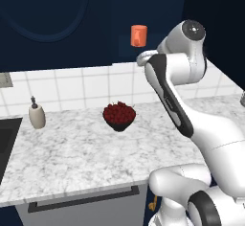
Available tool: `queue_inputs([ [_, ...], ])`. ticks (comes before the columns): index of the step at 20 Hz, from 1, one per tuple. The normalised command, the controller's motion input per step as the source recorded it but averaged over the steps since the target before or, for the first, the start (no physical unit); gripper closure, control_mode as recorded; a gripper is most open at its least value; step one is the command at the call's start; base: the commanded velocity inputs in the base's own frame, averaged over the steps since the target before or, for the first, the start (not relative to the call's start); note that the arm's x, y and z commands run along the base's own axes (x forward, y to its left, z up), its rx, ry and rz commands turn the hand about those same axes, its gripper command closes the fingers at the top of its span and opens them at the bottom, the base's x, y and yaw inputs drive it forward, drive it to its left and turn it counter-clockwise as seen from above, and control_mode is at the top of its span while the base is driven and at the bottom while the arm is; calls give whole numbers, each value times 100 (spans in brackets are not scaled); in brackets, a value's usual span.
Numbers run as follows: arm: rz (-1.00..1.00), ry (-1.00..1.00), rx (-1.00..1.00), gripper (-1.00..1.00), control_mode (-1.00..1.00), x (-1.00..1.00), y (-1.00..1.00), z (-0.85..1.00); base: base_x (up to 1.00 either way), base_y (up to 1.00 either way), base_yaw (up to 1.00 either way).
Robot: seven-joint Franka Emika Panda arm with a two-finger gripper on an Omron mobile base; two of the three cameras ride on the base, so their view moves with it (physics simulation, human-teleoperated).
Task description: Gather all objects into one cabinet and sort the glasses and bowls to opposite sides.
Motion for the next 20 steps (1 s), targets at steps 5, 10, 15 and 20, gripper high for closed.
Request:
queue_inputs([
  [5,0,1,0,-100,-100,29,8,76,0,0,0],
  [10,0,0,0,-100,-100,42,2,43,0,0,0],
  [15,0,0,0,-100,-100,49,0,0,0,0,0],
  [20,0,0,0,-100,-100,45,1,0,0,0,0],
])
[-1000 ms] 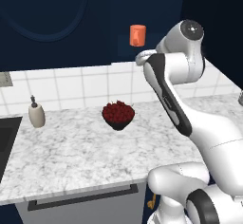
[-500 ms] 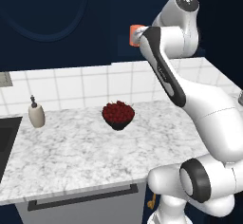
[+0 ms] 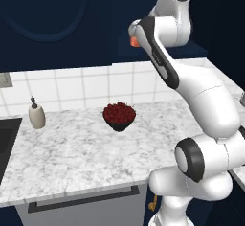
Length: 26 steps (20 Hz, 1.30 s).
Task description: Gather all objects into one cabinet and sort the glasses and bowls to opposite sides.
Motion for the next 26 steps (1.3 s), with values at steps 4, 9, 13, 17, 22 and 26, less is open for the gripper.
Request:
queue_inputs([
  [4,0,0,0,-100,-100,27,16,0,0,0,0],
  [9,0,0,-2,-100,-100,13,21,-6,0,0,0],
  [13,0,-1,-1,-100,-100,19,0,-10,0,0,0],
  [17,0,-6,-1,-100,-100,29,0,-21,0,0,0],
  [22,0,-5,-2,-100,-100,30,0,-22,0,0,0],
  [26,0,-3,0,-100,-100,29,0,-6,0,0,0],
])
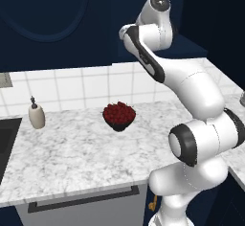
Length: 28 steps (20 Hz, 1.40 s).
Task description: Gather all objects into one cabinet and sort the glasses and bowls to opposite sides.
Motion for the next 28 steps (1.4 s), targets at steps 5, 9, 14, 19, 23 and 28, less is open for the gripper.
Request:
queue_inputs([
  [5,0,-1,0,-100,-100,30,2,0,0,0,0],
  [9,0,-3,-1,100,-100,24,16,-1,0,0,0],
  [14,0,0,-1,100,-100,36,5,-2,0,0,0],
  [19,-3,0,0,100,-100,19,-19,0,0,0,0],
  [23,-7,0,0,100,-100,13,-18,0,0,0,0],
  [28,-1,-12,0,100,-100,-13,-1,0,0,0,0],
])
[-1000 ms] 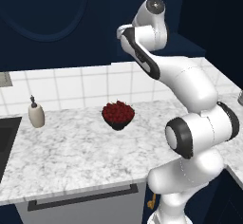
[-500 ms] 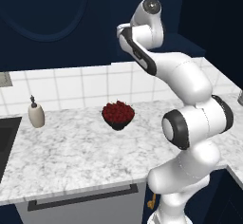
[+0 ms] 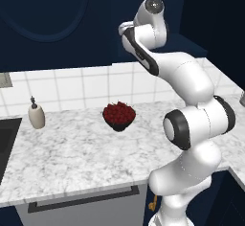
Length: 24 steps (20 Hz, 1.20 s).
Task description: Gather all objects into one cabinet and sort the glasses and bowls to opposite sides.
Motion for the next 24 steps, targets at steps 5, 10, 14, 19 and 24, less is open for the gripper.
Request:
queue_inputs([
  [5,7,-7,4,100,-100,-61,-9,0,0,0,0],
  [10,10,-1,10,100,-100,-93,-17,2,0,0,0],
  [14,6,-3,6,100,-100,-100,-7,44,0,0,0],
  [19,4,-11,0,100,-100,-100,-1,52,0,0,0],
  [24,1,-7,0,100,-100,-100,0,0,0,0,0],
])
